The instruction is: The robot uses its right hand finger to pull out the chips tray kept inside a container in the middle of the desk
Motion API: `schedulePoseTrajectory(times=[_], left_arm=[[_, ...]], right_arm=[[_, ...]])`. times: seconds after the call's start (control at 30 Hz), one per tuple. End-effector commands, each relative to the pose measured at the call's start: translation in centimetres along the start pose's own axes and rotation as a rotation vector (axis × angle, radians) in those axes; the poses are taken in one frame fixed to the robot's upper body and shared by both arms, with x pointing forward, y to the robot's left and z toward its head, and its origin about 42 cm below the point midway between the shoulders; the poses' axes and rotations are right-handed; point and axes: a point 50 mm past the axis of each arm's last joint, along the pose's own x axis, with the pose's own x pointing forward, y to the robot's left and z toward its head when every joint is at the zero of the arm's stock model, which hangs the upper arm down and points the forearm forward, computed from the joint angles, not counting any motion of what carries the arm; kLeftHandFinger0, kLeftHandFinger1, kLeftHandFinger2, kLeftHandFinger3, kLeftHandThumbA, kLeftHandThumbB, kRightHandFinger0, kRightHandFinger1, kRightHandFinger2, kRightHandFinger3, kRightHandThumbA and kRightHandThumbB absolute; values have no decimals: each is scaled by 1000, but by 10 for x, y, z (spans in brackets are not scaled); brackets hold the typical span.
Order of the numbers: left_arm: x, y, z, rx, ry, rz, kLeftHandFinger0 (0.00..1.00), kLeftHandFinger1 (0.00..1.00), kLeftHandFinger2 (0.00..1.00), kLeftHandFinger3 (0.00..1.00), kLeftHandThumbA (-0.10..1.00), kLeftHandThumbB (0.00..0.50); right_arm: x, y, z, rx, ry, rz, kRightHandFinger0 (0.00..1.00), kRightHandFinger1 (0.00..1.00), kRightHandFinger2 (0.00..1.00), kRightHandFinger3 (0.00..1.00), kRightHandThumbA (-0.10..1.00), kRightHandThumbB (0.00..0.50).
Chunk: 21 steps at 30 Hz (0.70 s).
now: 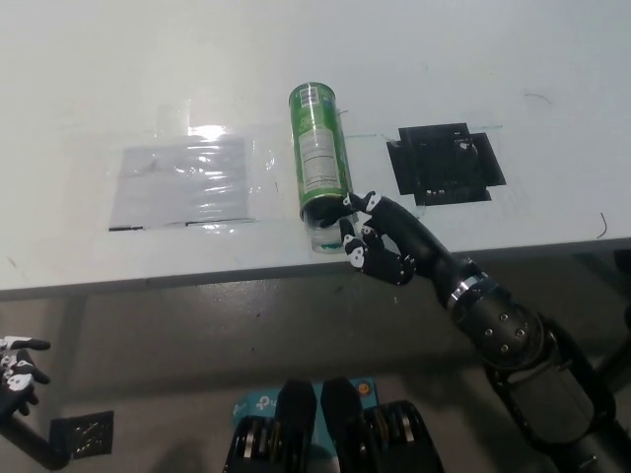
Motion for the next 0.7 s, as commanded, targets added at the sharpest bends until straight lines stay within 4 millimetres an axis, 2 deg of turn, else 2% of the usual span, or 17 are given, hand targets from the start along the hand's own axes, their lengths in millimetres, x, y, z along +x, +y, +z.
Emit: schedulePoseTrajectory(times=[0.0,0.2,0.67], left_arm=[[-1,9,13,24,-44,-5,283,281,367,547,201,0],[-1,10,13,31,-41,-3,304,293,378,559,220,0],[-1,11,17,56,-51,-11,290,287,369,548,233,0]], right_arm=[[16,-21,19,-86,-123,-2,0,0,614,659,-100,155],[21,-26,14,-129,-121,-9,0,5,606,642,-100,154],[22,-35,1,-202,-78,-38,0,5,624,679,-100,168]])
